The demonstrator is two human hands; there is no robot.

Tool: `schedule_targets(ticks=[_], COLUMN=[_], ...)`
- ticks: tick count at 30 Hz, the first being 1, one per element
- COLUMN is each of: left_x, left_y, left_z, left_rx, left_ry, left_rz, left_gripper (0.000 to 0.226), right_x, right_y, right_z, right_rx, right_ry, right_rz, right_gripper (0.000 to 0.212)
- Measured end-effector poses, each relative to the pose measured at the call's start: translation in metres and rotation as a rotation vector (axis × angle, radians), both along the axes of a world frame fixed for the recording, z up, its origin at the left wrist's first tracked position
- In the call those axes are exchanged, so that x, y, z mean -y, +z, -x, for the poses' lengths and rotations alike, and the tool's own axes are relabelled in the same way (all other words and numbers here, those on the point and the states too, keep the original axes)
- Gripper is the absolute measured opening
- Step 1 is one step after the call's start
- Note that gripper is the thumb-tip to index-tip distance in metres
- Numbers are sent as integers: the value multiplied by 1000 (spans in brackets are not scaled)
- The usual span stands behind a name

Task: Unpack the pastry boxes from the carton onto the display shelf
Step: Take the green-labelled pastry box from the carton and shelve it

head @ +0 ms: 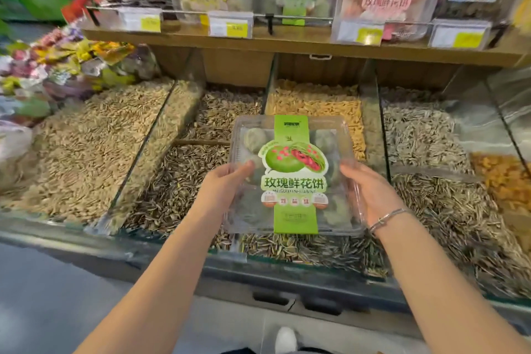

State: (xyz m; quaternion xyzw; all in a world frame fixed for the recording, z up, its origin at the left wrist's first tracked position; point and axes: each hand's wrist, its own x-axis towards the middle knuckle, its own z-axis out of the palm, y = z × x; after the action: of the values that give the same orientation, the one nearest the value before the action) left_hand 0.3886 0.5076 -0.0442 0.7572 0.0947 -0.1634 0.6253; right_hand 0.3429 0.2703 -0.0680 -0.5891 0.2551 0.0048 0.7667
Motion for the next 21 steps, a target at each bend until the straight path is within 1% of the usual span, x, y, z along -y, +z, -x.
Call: schedule_targets(ticks=[3,4,6,8,9,11,14,15,17,18,19,20,21], left_x=[11,14,18,26,31,40,50,54,61,64,68,69,72], left_y=[16,22,35,50,56,73,98,107,119,123,127,127,128], left_z=[-35,-49,-79,-112,-127,-162,-212,-227,-249,-260,-270,-276,-287], left_rx=[9,20,58,89,94,117,233,277,356,404,467,522,581], left_ry=[-24,-52,-105,-90,-60,0,1,-16,-47,-67,-98,-123,-145], left_rz=[62,64,31,31,66,168,227,218,210,209,193,164,140], left_gripper=[13,13,19,23,23,26,48,54,64,65,66,66,67], right_x=[9,11,14,14,12,10,14,17,24,27,30,33,35], right_y=[15,23,40,57,66,83,111,119,134,140,145,148,153], right_z=[-32,-44,-70,-99,-111,-142,-184,-198,-220,-231,-243,-252,-264], right_rx=[48,53,42,52,79,159,270,296,347,382,422,451,482], right_ry=[25,48,120,138,123,47,-67,-119,-208,-253,-296,-328,-350], right_rz=[29,54,151,238,252,277,283,270,222,187,144,106,85], right_gripper=[31,32,44,59,61,63,65,63,49,44,43,47,58])
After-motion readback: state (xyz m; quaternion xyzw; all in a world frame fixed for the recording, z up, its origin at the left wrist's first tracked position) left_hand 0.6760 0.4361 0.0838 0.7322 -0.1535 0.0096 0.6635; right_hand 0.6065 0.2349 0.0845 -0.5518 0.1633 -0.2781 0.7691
